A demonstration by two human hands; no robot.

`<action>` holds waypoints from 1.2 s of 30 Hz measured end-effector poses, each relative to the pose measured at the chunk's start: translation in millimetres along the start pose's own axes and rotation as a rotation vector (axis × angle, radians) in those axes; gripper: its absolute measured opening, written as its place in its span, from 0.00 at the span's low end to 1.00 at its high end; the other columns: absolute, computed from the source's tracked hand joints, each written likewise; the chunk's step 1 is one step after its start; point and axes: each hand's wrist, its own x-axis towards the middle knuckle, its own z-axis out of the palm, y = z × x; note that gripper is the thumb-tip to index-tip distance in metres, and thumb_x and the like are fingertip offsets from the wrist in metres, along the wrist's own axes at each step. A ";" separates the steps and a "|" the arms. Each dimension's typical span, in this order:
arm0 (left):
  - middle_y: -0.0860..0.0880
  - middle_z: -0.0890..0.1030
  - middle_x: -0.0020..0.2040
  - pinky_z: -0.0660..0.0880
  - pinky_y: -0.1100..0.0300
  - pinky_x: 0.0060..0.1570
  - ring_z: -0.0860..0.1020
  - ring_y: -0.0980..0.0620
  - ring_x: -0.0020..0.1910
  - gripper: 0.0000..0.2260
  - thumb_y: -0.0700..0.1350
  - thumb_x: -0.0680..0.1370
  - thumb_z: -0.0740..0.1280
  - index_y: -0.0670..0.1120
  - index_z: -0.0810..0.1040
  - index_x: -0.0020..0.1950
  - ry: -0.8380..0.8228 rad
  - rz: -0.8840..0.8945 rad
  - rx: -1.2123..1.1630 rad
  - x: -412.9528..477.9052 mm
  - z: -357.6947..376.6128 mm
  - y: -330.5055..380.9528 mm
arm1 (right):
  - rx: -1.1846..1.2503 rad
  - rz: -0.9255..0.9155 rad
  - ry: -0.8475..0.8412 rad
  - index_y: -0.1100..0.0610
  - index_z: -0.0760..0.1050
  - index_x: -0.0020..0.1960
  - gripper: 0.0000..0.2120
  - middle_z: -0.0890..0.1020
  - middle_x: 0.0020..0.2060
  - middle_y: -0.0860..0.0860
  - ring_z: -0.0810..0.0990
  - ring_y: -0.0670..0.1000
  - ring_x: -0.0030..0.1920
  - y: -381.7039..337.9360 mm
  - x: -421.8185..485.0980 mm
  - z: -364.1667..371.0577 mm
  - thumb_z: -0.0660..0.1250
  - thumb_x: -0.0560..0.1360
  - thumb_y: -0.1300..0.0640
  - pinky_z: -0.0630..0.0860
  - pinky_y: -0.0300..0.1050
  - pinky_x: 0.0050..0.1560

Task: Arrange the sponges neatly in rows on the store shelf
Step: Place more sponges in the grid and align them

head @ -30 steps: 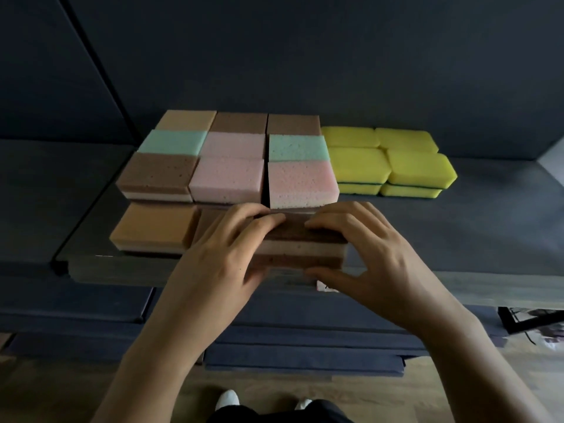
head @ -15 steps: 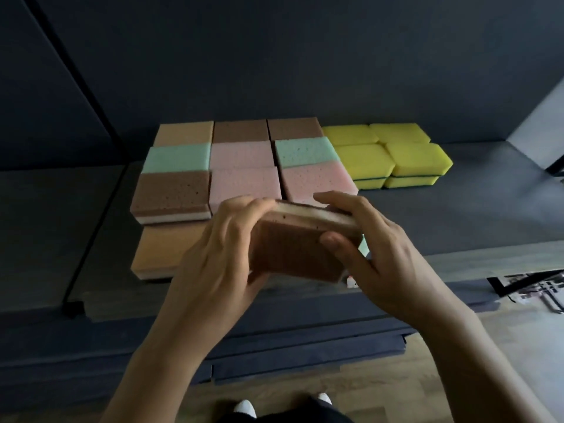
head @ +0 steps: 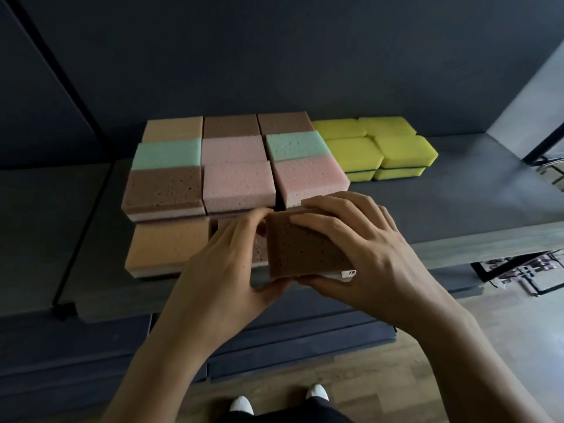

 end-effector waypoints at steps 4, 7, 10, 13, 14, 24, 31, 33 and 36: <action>0.61 0.71 0.57 0.67 0.76 0.49 0.69 0.67 0.55 0.35 0.64 0.68 0.68 0.48 0.66 0.70 0.003 -0.025 0.000 -0.1 7.7 2.0 | -0.028 0.005 -0.012 0.49 0.71 0.71 0.31 0.71 0.70 0.46 0.67 0.53 0.71 4.4 -3.3 -2.7 0.72 0.72 0.39 0.68 0.55 0.66; 0.56 0.75 0.59 0.70 0.72 0.51 0.71 0.65 0.56 0.35 0.63 0.69 0.69 0.49 0.66 0.71 0.000 -0.033 0.008 -0.7 11.4 2.9 | -0.006 -0.015 -0.022 0.50 0.71 0.71 0.29 0.72 0.69 0.46 0.69 0.52 0.70 7.8 -5.1 -3.4 0.71 0.73 0.42 0.70 0.52 0.64; 0.54 0.75 0.61 0.72 0.69 0.52 0.73 0.61 0.58 0.35 0.60 0.70 0.70 0.48 0.65 0.72 -0.005 -0.037 0.046 -2.1 12.7 2.0 | 0.039 -0.018 -0.029 0.50 0.72 0.71 0.28 0.72 0.69 0.47 0.70 0.51 0.69 12.5 -6.3 -3.7 0.72 0.73 0.45 0.75 0.51 0.61; 0.51 0.76 0.62 0.73 0.67 0.52 0.75 0.57 0.58 0.35 0.57 0.70 0.70 0.46 0.65 0.72 -0.014 -0.055 0.117 -2.9 13.8 -0.4 | 0.061 -0.015 -0.024 0.50 0.72 0.70 0.27 0.72 0.69 0.48 0.70 0.51 0.69 19.2 -6.2 -5.8 0.72 0.73 0.46 0.76 0.52 0.61; 0.50 0.76 0.62 0.73 0.66 0.52 0.75 0.55 0.58 0.34 0.56 0.70 0.71 0.45 0.66 0.72 -0.011 -0.060 0.145 -3.1 14.3 -1.6 | 0.067 -0.012 -0.021 0.50 0.72 0.70 0.27 0.72 0.70 0.48 0.69 0.51 0.70 21.6 -5.6 -6.4 0.72 0.73 0.46 0.76 0.53 0.62; 0.49 0.76 0.58 0.77 0.51 0.54 0.76 0.48 0.56 0.22 0.51 0.72 0.72 0.44 0.75 0.63 0.022 -0.065 0.279 -1.4 22.6 -8.0 | 0.095 0.025 -0.042 0.49 0.70 0.72 0.28 0.71 0.71 0.47 0.67 0.50 0.73 42.0 0.5 -0.5 0.68 0.74 0.45 0.73 0.55 0.66; 0.50 0.75 0.58 0.76 0.51 0.53 0.76 0.48 0.55 0.19 0.51 0.72 0.71 0.47 0.77 0.60 0.024 -0.082 0.318 0.3 28.6 -10.8 | 0.045 0.037 -0.044 0.50 0.70 0.73 0.28 0.70 0.72 0.48 0.64 0.53 0.75 51.4 3.9 12.6 0.63 0.75 0.42 0.70 0.57 0.70; 0.50 0.75 0.59 0.76 0.50 0.55 0.75 0.48 0.57 0.18 0.51 0.72 0.71 0.47 0.78 0.60 0.014 -0.082 0.325 1.0 30.4 -12.3 | 0.030 0.040 -0.055 0.50 0.70 0.73 0.28 0.69 0.73 0.48 0.63 0.52 0.75 54.1 3.0 14.6 0.63 0.75 0.42 0.70 0.56 0.69; 0.49 0.75 0.60 0.75 0.49 0.57 0.74 0.47 0.59 0.17 0.50 0.72 0.71 0.47 0.79 0.60 -0.001 -0.086 0.343 2.5 33.7 -15.0 | 0.039 0.035 -0.074 0.50 0.69 0.73 0.30 0.68 0.73 0.47 0.63 0.52 0.75 55.4 1.1 16.6 0.68 0.73 0.43 0.71 0.55 0.68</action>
